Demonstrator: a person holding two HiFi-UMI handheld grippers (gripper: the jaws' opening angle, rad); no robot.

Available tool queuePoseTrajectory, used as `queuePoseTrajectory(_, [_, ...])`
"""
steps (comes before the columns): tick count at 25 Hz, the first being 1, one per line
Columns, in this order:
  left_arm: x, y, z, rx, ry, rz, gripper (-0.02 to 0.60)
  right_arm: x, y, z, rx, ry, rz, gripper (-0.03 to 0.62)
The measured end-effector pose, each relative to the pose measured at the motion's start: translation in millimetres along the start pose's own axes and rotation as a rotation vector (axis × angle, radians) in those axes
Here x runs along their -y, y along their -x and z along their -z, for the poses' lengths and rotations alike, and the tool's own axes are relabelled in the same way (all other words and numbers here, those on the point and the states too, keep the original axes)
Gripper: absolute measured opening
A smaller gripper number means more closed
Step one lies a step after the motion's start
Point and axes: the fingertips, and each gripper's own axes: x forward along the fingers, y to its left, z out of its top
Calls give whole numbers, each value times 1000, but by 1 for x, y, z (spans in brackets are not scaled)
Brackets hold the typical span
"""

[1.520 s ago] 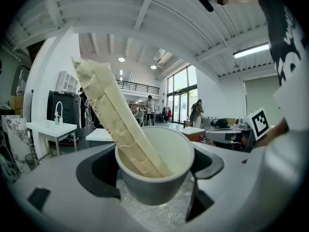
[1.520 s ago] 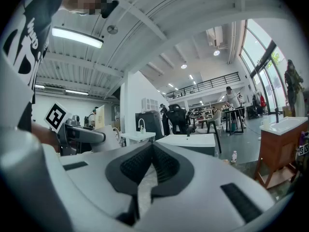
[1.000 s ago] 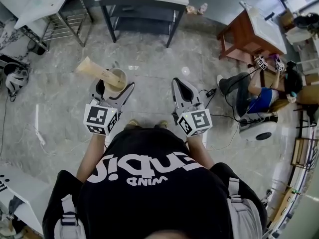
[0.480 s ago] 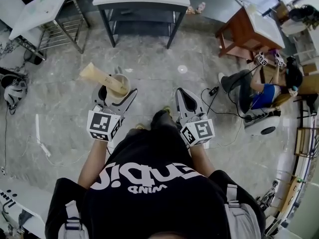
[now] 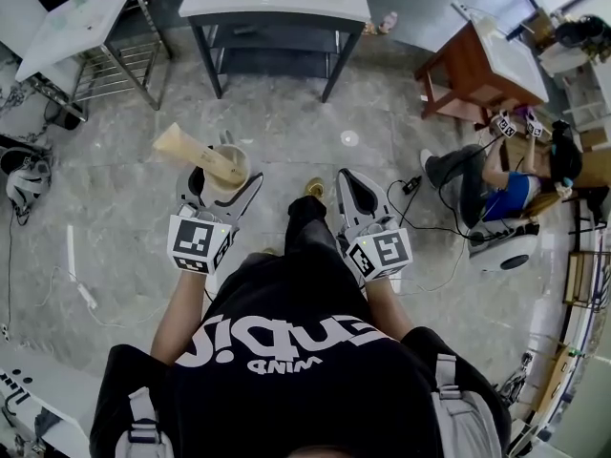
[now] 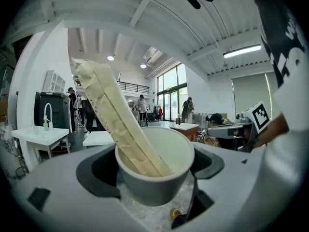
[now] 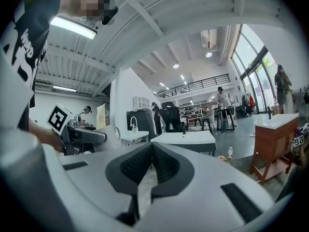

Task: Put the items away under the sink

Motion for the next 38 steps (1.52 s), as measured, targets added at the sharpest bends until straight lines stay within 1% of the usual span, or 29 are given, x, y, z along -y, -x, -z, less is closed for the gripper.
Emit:
queuePoseTrajectory(7, [-8, -53, -3, -15, 1, 17, 443, 46, -35, -6, 18, -14, 13, 18])
queuePoseTrajectory(12, [-20, -107, -18, -20, 16, 38, 443, 90, -71, -20, 30, -22, 25, 18])
queuePoseTrajectory(18, [-36, -180, -42, -17, 7, 36, 443, 150, -118, -37, 25, -19, 8, 18])
queuePoseTrajectory(23, [-45, -246, -62, -2, 31, 29, 443, 202, -157, -53, 28, -24, -15, 18])
queuePoseTrajectory(26, [-50, -281, -69, 15, 47, 19, 443, 228, -176, -55, 21, -26, -37, 18])
queuePoseTrajectory(30, [-57, -323, -72, 35, 88, -1, 443, 256, -195, -54, 17, -14, -61, 18])
queuePoseTrajectory(32, [-63, -337, -77, 39, 96, -4, 443, 266, -207, -53, 7, -17, -64, 18])
queuePoseTrajectory(35, [-77, -351, -82, 26, 83, 3, 443, 275, -232, -53, -5, -29, -71, 18])
queuePoseTrajectory(38, [-87, -367, -83, 16, 53, 13, 443, 285, -248, -55, 6, -25, -55, 18])
